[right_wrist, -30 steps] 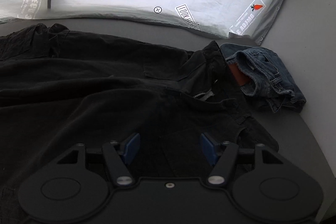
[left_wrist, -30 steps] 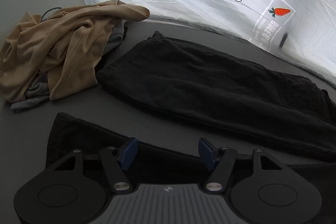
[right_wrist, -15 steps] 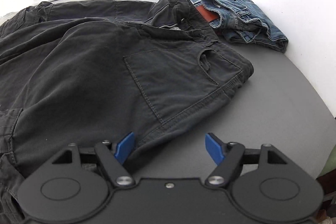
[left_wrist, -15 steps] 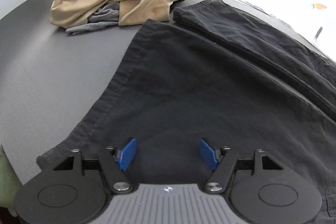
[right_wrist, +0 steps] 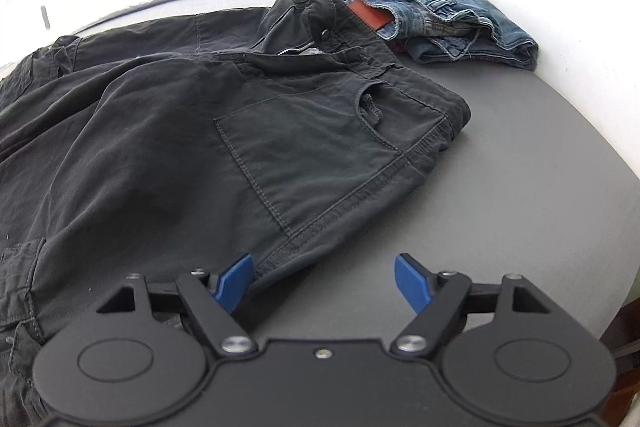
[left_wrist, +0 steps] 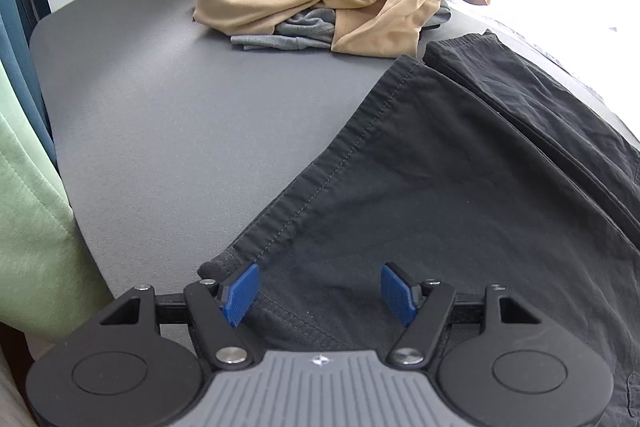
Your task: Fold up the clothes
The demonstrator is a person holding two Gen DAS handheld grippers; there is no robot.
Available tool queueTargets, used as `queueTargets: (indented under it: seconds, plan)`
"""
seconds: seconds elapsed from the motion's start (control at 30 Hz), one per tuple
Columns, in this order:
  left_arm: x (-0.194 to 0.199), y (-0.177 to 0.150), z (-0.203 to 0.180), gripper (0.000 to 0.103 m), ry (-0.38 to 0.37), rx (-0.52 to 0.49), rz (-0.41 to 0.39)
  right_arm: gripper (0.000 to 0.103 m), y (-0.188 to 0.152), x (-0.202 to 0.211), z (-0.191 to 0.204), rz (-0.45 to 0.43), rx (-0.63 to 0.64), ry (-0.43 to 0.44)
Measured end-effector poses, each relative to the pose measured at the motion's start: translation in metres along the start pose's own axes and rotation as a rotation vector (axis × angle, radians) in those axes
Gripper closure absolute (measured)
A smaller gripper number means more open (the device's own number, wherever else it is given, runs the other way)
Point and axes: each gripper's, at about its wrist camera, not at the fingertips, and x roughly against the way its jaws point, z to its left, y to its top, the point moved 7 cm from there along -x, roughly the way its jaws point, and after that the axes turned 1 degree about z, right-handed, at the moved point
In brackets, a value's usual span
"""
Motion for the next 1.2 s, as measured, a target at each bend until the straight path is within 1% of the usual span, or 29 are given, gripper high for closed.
queueTargets:
  seconds: [0.1,0.27,0.37,0.43,0.47,0.5,0.53,0.57,0.6,0.63,0.67,0.73,0.77,0.8,0.9,1.0,1.03,1.1,1.13,1.17,1.2]
  plan:
    - [0.008,-0.007,0.001,0.034,-0.026,0.035,0.015,0.024,0.004,-0.002,-0.011,-0.008,-0.049,0.007]
    - [0.007,-0.022,0.011,0.034,-0.041,0.154,0.077,0.024,0.017,-0.018,-0.032,-0.014,-0.166,0.041]
    - [0.008,-0.027,0.014,0.034,-0.049,0.186,0.089,0.024,0.031,-0.031,-0.046,-0.026,-0.235,0.035]
    - [0.008,-0.029,0.014,0.034,-0.075,0.219,0.094,0.025,0.041,-0.04,-0.055,-0.027,-0.3,0.037]
    - [0.007,-0.03,0.014,0.034,-0.086,0.235,0.092,0.027,0.045,-0.044,-0.058,-0.029,-0.333,0.047]
    - [0.006,-0.03,0.013,0.034,-0.081,0.244,0.084,0.03,0.049,-0.048,-0.06,-0.03,-0.363,0.064]
    - [0.004,-0.03,0.013,0.035,-0.058,0.246,0.072,0.047,0.053,-0.051,-0.06,-0.025,-0.383,0.089]
    - [0.003,-0.028,0.012,0.036,-0.034,0.24,0.06,0.059,0.054,-0.055,-0.061,-0.013,-0.391,0.101]
    - [0.002,-0.026,0.011,0.036,-0.024,0.235,0.049,0.061,0.056,-0.057,-0.061,0.0,-0.395,0.102]
    - [0.001,-0.024,0.009,0.036,-0.026,0.235,0.038,0.068,0.057,-0.058,-0.062,0.001,-0.396,0.103]
    - [0.0,-0.022,0.008,0.038,-0.025,0.241,0.028,0.075,0.057,-0.058,-0.062,0.002,-0.398,0.103]
    - [-0.002,-0.019,0.009,0.058,0.015,0.252,0.01,0.082,0.057,-0.055,-0.066,-0.018,-0.421,0.12]
    - [-0.003,-0.017,0.01,0.088,0.041,0.256,0.002,0.084,0.056,-0.051,-0.069,-0.033,-0.431,0.126]
    - [-0.004,-0.015,0.012,0.093,0.052,0.269,-0.001,0.085,0.057,-0.044,-0.07,-0.047,-0.43,0.118]
    - [0.002,-0.009,0.016,0.097,0.042,0.316,-0.019,0.086,0.062,-0.011,-0.071,-0.121,-0.364,0.083]
    - [0.014,-0.003,0.017,0.097,0.048,0.307,-0.058,0.086,0.061,0.017,-0.073,-0.167,-0.307,0.054]
    - [0.015,-0.003,0.018,0.097,0.052,0.304,-0.061,0.086,0.059,0.021,-0.074,-0.169,-0.292,0.043]
    - [0.007,-0.006,0.022,0.097,0.057,0.323,-0.032,0.085,0.045,0.004,-0.078,-0.117,-0.276,0.015]
    - [0.003,-0.008,0.023,0.097,0.059,0.333,-0.016,0.082,0.036,-0.01,-0.079,-0.075,-0.272,-0.002]
    - [0.001,-0.009,0.024,0.095,0.06,0.336,-0.008,0.079,0.028,-0.022,-0.08,-0.037,-0.274,-0.011]
    - [-0.001,-0.01,0.025,0.091,0.061,0.339,0.0,0.077,0.024,-0.029,-0.081,-0.015,-0.281,-0.012]
